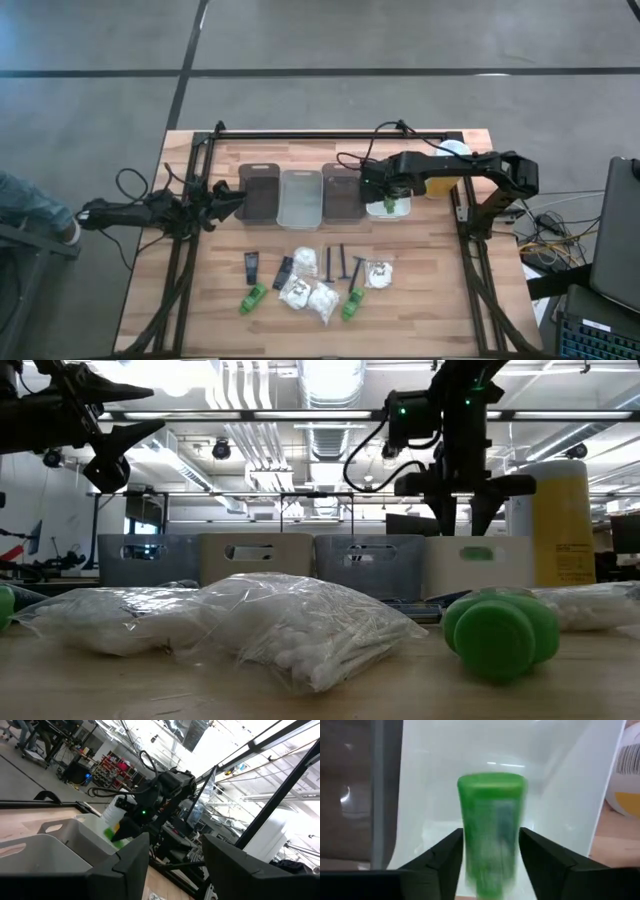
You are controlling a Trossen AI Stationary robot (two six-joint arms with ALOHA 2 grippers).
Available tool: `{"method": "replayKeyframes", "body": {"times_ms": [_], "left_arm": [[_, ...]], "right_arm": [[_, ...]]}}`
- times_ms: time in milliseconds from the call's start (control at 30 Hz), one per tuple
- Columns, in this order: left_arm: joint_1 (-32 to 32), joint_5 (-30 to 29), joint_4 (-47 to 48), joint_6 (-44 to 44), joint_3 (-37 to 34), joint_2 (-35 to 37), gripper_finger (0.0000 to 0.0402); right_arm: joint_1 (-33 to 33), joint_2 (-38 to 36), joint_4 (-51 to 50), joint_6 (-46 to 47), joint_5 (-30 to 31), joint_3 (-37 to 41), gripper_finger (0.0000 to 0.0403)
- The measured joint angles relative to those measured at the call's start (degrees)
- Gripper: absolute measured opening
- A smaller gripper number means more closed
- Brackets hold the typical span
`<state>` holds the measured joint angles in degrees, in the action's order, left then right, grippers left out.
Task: Pick & Place Travel size toiletries
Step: Put the green shampoo into the white bin
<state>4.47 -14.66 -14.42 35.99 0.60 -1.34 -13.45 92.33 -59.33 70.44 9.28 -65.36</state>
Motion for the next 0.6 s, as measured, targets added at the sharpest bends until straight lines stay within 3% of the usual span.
{"method": "replayKeyframes", "body": {"times_ms": [300, 600], "left_arm": [[0.02, 0.0, -0.02, 0.0, 0.0, 0.0, 0.0188], [0.02, -0.01, -0.03, 0.0, 0.0, 0.0, 0.0188]], "right_arm": [[3.54, -0.99, -0.42, -0.33, 4.42, -3.59, 0.0271], [9.26, -1.09, -0.46, 0.96, 1.57, -7.58, 0.032]]}}
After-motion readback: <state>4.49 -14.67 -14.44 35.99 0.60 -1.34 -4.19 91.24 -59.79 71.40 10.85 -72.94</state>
